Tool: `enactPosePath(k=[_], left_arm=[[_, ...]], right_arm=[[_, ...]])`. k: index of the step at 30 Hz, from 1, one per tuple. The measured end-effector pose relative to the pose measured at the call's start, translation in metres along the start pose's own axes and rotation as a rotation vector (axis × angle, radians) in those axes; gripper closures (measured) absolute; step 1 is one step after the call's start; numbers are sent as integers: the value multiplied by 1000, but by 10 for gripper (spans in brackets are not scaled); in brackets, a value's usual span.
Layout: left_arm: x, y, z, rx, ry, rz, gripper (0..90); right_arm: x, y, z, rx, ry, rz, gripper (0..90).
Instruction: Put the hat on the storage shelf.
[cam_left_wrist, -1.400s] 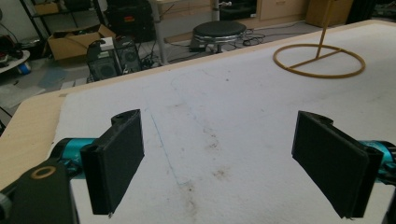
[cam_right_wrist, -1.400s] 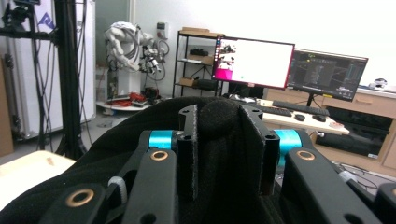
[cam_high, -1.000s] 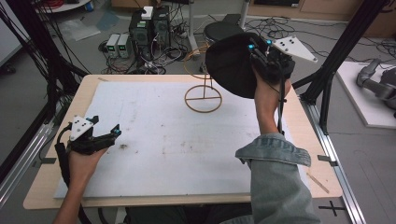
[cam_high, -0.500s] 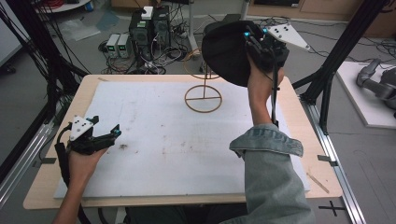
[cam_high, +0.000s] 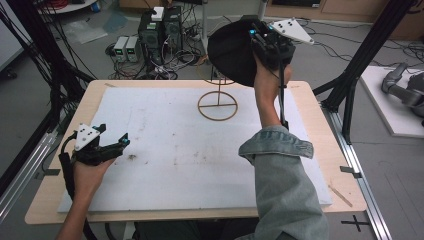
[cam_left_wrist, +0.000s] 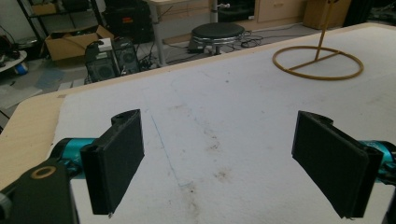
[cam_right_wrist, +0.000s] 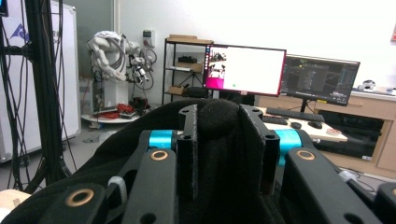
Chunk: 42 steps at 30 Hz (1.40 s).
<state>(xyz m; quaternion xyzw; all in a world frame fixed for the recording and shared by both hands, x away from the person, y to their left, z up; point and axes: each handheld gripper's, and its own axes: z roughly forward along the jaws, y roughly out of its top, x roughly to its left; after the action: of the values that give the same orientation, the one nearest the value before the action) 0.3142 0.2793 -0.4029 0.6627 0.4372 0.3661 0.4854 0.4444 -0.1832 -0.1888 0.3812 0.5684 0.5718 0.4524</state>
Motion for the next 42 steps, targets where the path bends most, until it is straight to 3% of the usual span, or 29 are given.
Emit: enactPosePath(k=[19,33,42], left_arm=[[0,-1,2,4,-6,2,169],[0,0,2,8,-7,9,169],[-1,-1,3,5,-10,6,169]], right_arm=[[21,-23,40,92,32,-26,698],[41,-46,64,217,72,-103,695],[51,-52,70,256,77,-149,690]])
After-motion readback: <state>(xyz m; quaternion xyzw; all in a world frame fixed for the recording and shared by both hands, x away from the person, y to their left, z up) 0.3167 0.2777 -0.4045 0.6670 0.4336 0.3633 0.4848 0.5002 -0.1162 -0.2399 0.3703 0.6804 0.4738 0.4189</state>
